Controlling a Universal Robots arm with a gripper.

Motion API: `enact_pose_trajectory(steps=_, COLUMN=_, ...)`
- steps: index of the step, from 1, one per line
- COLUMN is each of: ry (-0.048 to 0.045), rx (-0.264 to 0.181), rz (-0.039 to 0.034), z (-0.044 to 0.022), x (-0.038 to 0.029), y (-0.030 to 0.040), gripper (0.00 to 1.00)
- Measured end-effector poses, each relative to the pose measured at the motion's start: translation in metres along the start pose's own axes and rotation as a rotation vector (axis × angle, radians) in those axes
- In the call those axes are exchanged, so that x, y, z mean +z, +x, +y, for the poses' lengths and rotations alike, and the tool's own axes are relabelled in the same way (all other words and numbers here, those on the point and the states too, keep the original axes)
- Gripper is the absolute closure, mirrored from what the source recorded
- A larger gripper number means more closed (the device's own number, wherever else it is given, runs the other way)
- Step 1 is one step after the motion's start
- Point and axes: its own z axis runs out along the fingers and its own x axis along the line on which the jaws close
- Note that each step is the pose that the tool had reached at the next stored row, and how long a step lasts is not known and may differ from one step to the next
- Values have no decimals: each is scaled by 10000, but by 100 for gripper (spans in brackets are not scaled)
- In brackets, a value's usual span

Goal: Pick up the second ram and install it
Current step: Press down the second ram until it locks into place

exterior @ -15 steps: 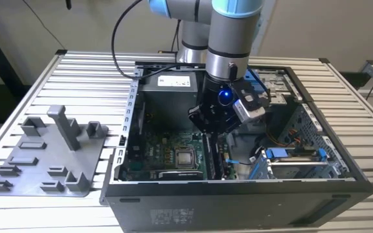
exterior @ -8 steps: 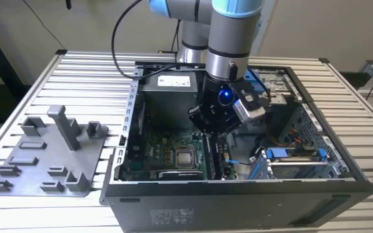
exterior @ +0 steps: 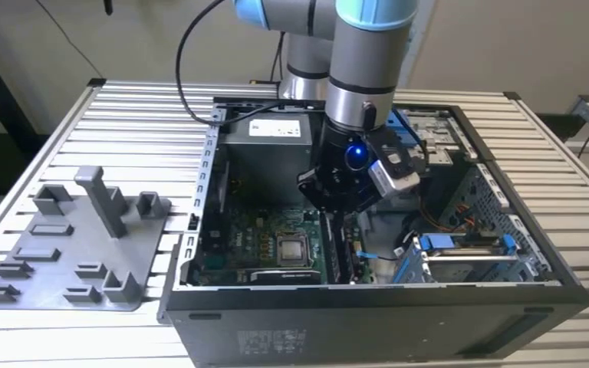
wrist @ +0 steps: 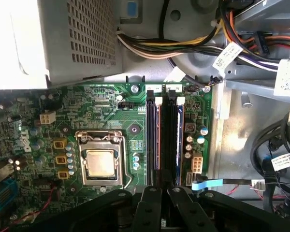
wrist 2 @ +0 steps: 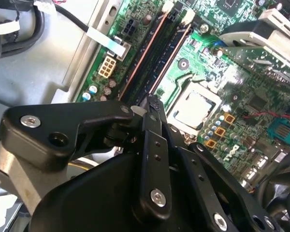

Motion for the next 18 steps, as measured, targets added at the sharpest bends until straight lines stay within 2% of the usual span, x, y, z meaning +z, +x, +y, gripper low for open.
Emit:
enact_pose_trajectory(steps=4, ry=-221, rx=-8, rz=37, z=-96, x=18, y=-3, gripper=89)
enact_pose_trajectory(steps=8, ry=-482, rx=-15, rz=75, z=-188, x=34, y=-6, gripper=89)
enact_pose_trajectory(steps=11, ry=-547, rx=-20, rz=101, z=-230, x=41, y=-8, gripper=89)
enact_pose_trajectory(steps=12, ry=-619, rx=-22, rz=102, z=-235, x=43, y=-8, gripper=89)
enact_pose_trajectory(steps=13, ry=-749, rx=-35, rz=105, z=-236, x=42, y=-8, gripper=89)
enact_pose_trajectory(steps=16, ry=-1285, rx=-93, rz=110, z=-237, x=44, y=-9, gripper=89)
enact_pose_trajectory(steps=17, ry=-1412, rx=-97, rz=114, z=-239, x=45, y=-8, gripper=89)
enact_pose_trajectory(steps=18, ry=-1412, rx=-96, rz=113, z=-239, x=44, y=-8, gripper=89)
